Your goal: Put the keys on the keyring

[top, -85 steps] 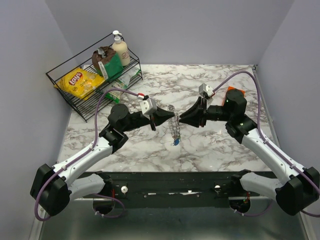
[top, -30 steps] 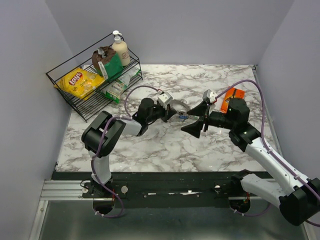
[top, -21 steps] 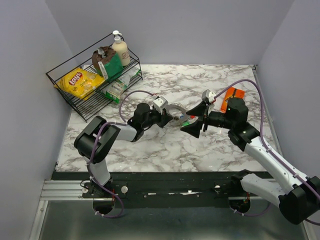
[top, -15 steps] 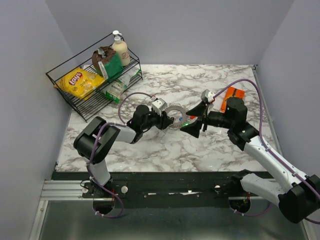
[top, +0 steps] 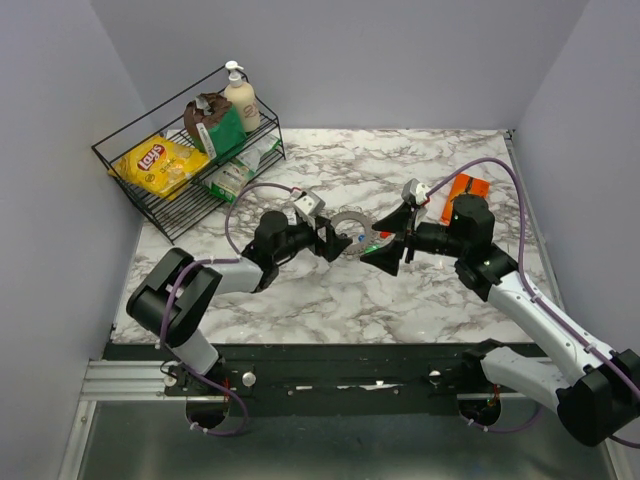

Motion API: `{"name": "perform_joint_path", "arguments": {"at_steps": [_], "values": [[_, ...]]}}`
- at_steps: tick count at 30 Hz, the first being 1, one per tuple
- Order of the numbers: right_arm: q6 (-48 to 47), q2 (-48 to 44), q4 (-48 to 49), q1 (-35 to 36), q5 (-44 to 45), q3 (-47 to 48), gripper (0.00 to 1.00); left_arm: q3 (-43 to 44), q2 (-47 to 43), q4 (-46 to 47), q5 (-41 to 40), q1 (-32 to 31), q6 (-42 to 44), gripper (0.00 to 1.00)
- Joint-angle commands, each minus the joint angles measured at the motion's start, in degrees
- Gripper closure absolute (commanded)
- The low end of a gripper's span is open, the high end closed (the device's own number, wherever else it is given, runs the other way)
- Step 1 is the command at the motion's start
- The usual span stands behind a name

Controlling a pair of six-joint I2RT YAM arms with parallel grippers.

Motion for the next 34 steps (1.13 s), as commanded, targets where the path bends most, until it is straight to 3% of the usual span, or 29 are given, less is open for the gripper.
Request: {"name": "perform_joint_path", "arguments": {"at_steps": [1, 5, 12, 22, 27, 30, 34], "values": [[-0.9, 0.67, -0.28, 0.15, 0.43, 1.42, 0.0, -0.39, -4.08, 3.16, -1.03, 0.4, -1.6, 0.01], [-0.9, 1.11, -0.19, 0.15, 0.43, 1.6, 0.0, -0.22, -5.58, 3.42, -0.85, 0.93, -3.1, 0.01], [-0.47, 1.28, -0.19, 0.23, 3.5, 1.69, 0.0, -2.41, -8.47, 4.65, -11.3, 1.02, -3.63, 0.01], [3.84, 0.32, -1.06, 0.15, 27.8, 2.04, 0.0, -3.03, -16.65, -9.41, -34.24, 1.11, -3.1, 0.01], [5.86, 0.49, -5.1, 0.23, 41.45, 5.55, 0.0, -2.42, -20.6, -15.47, -53.63, 1.02, -6.17, 0.01], [6.39, 0.41, -5.2, 0.15, 45.6, 6.17, 0.0, -2.32, -22.36, -18.82, -56.14, 1.02, -6.44, 0.01], [7.44, 1.55, -5.11, 0.15, 47.98, 6.61, 0.0, -5.31, -24.65, -14.08, -52.99, 0.93, -4.24, 0.01]]}}
